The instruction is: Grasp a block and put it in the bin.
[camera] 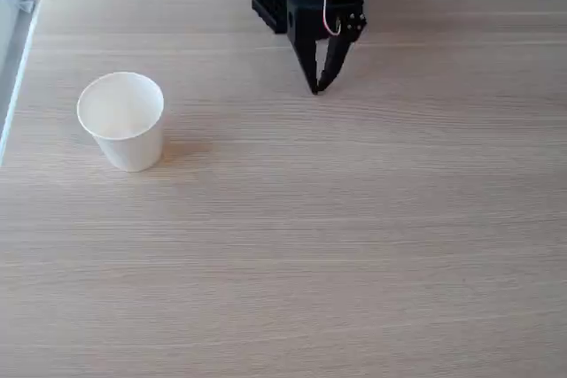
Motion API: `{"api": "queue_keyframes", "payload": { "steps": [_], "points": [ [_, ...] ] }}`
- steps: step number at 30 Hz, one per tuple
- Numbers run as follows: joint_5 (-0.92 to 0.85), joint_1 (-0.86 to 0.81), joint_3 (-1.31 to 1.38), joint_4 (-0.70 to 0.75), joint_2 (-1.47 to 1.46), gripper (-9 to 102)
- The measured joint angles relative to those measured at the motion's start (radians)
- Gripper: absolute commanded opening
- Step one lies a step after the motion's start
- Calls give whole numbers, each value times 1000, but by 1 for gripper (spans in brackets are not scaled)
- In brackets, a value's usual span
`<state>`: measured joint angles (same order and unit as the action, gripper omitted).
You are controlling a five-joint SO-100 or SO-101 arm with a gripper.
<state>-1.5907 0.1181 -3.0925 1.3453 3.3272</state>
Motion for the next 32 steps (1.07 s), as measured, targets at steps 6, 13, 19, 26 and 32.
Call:
{"api": "queue_keyframes", "payload": {
  "steps": [6, 13, 19, 26, 32],
  "points": [
    [2, 0, -2, 0, 0, 0],
    [17, 11, -2, 3, 0, 0],
    [17, 11, -2, 3, 0, 0],
    [17, 11, -2, 3, 0, 0],
    [17, 17, -2, 3, 0, 0]
  ]
}}
